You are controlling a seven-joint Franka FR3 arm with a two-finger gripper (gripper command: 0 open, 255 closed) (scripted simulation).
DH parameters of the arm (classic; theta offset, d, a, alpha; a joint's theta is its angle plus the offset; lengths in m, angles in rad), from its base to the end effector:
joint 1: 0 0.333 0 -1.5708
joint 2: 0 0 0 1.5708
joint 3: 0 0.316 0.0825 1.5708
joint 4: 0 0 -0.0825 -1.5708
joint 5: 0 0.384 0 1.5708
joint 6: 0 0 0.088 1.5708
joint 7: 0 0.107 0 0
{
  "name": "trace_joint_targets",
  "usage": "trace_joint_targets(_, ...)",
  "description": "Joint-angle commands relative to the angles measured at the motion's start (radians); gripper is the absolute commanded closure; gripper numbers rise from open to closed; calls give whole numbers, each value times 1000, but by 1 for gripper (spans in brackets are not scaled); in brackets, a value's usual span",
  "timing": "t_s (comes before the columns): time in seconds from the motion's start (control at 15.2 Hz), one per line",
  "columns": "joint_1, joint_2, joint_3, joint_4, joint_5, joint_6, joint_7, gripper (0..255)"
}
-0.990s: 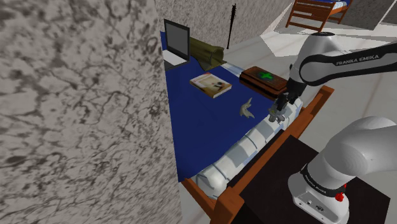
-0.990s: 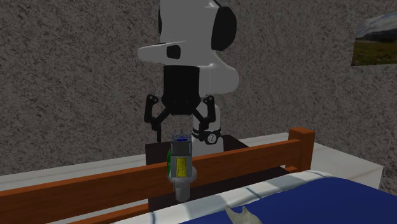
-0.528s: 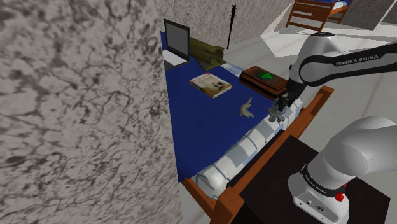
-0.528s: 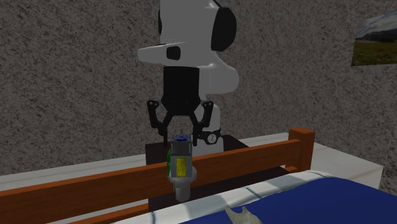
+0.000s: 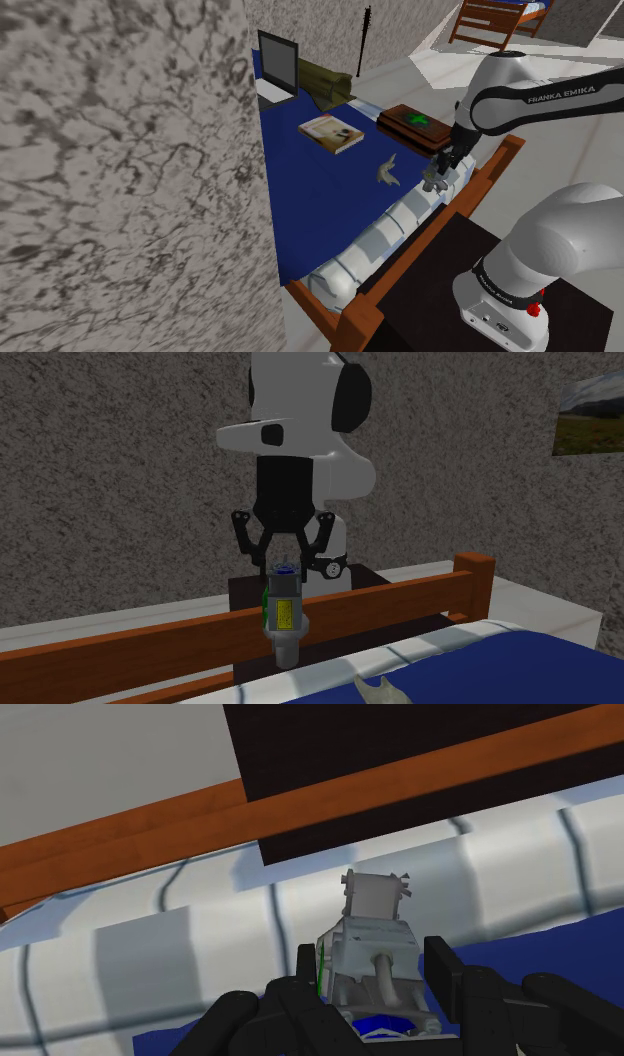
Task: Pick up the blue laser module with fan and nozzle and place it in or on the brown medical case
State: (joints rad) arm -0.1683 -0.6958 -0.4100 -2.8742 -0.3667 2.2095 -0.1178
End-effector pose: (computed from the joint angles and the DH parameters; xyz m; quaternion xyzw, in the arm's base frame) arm 0.2710 -0.1659 0.3572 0.9969 -0.0766 0.0029 0.0197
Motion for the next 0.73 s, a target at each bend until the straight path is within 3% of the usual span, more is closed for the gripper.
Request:
trace_joint_targets(0.0,0,1,0,-1,0,0,0,255)
trace_joint_targets(0.66,10,-84,41,90,40,-174,-10,255)
